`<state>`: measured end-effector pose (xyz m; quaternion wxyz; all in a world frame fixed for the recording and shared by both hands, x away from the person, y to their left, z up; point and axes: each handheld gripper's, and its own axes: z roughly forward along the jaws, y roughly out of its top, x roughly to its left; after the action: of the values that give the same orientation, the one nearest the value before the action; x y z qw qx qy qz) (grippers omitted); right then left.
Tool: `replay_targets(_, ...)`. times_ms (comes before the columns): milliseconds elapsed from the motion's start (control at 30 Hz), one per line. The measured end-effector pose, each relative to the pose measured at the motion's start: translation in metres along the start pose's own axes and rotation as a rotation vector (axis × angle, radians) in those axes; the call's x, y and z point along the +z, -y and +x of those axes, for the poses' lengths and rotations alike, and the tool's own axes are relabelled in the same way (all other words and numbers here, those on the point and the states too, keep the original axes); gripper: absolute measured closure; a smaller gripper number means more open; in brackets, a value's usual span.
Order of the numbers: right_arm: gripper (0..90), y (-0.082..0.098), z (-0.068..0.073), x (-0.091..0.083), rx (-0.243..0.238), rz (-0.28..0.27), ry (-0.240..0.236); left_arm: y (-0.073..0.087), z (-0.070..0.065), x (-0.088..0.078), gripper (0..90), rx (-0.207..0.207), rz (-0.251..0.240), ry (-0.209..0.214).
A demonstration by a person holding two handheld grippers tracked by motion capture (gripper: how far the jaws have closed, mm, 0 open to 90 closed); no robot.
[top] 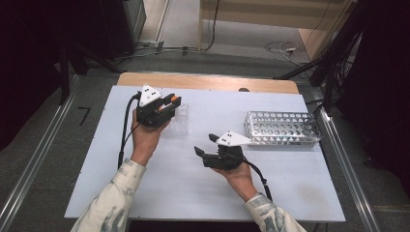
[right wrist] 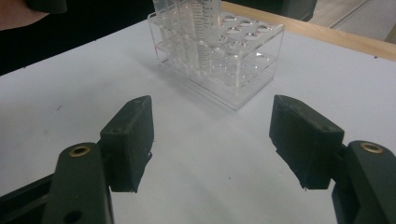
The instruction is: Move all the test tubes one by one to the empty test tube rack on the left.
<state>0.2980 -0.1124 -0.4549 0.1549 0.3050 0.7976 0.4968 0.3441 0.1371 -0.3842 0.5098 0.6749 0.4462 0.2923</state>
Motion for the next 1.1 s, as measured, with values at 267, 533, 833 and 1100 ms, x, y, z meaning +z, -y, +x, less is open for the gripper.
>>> replay_targets(267,29.3,0.000,0.000,-0.001,0.001,-0.001,0.001,0.002,0.011,0.009,70.6,-0.029,-0.024,-0.039)
replay_targets(533,29.4,0.000,-0.001,-0.002,0.002,-0.001,0.002,0.014,0.008,0.019,70.5,0.012,0.047,-0.049)
replay_targets(833,29.6,0.001,0.000,-0.001,0.000,0.004,0.002,0.034,0.000,0.027,70.2,0.076,0.099,-0.074)
replay_targets(1100,29.6,0.001,0.000,0.000,0.002,0.005,0.003,0.033,-0.001,0.026,59.8,0.080,0.102,-0.094)
